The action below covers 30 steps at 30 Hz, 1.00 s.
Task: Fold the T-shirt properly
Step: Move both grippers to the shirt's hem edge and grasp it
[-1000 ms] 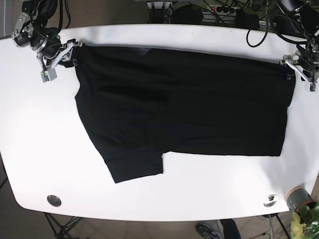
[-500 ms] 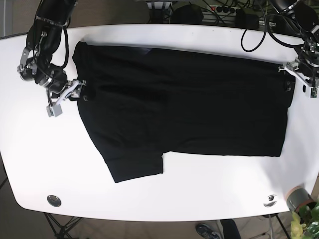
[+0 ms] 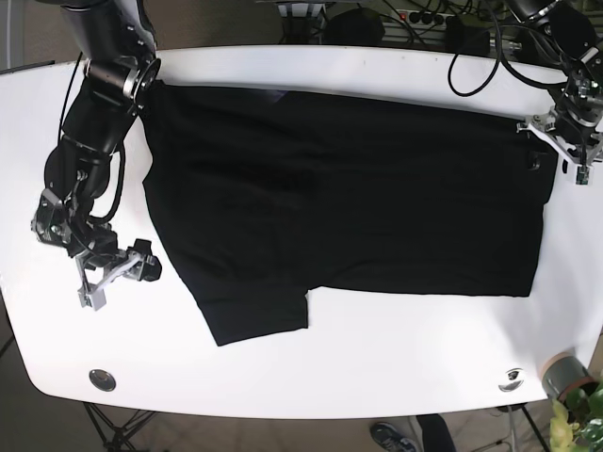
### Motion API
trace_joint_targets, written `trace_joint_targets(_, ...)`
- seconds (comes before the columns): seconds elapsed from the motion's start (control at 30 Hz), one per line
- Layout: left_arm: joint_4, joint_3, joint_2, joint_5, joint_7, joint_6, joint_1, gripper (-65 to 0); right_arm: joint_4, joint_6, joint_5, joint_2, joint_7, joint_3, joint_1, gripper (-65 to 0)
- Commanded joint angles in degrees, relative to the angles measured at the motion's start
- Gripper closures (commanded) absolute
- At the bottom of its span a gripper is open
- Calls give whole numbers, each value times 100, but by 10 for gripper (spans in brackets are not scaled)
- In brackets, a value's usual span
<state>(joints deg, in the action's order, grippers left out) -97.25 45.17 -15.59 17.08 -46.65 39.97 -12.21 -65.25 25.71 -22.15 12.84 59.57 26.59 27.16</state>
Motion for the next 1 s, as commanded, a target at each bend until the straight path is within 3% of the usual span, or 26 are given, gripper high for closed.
trace_joint_targets(0.0,-90,33,-115,63,125,3,30,-397,561,44,215,101,-467,18,383,-409)
trace_joint_targets(0.23,-81,33,-115,63,125,3,30,-397,2389,44,1200,101,-1997,18,1016,-403)
trace_joint_targets(0.33,-81,33,-115,63,125,3,30,-397,2881,44,1288,57,-2366,18,1130,-401)
trace_joint_targets(0.7,-73,85,-115,55,125,3,311,-401,2978,44,1297,-339,-2533,27,963,-401)
trace_joint_targets(0.97,138,68,-115,46,125,-1109,891,-403,2978,44,1323,-743,-2515,18,902,-401)
